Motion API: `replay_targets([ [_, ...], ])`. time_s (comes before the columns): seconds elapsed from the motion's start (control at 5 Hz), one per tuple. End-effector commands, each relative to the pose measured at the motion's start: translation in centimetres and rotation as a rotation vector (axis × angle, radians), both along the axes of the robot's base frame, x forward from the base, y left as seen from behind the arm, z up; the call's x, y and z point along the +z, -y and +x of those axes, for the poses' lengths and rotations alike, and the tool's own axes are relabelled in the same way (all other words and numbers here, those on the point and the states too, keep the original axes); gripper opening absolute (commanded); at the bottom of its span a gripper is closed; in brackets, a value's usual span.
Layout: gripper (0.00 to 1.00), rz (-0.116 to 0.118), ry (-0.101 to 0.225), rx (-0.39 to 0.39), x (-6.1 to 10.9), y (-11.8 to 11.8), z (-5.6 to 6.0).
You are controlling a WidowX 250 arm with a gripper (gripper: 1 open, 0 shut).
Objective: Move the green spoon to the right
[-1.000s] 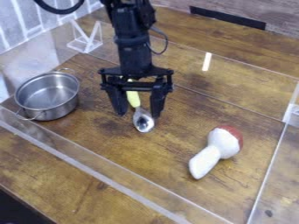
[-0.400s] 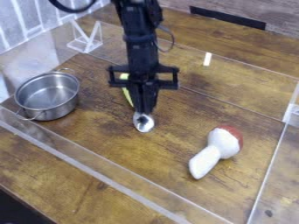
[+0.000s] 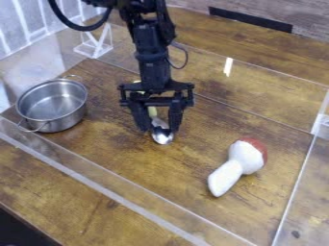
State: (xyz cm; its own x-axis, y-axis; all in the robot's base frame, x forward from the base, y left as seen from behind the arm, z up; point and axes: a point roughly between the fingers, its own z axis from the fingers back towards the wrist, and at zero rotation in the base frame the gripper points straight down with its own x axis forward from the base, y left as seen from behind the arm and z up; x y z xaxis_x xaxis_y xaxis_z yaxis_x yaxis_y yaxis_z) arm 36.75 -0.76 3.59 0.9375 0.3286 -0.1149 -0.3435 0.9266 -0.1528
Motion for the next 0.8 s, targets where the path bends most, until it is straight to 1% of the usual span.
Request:
replay_targets([
  [0.0,0.0,0.005,0.055,0.101,1.6,-1.2,1.3],
  [0.2,1.0,0.008,0.054,0.047,1.5,-0.3,0.9],
  [0.4,0.0,0.007,0.057,0.052,0.9,-1.4,1.4],
  [0.6,0.0,0.008,0.06,0.057,1.0,-2.6,1.8],
])
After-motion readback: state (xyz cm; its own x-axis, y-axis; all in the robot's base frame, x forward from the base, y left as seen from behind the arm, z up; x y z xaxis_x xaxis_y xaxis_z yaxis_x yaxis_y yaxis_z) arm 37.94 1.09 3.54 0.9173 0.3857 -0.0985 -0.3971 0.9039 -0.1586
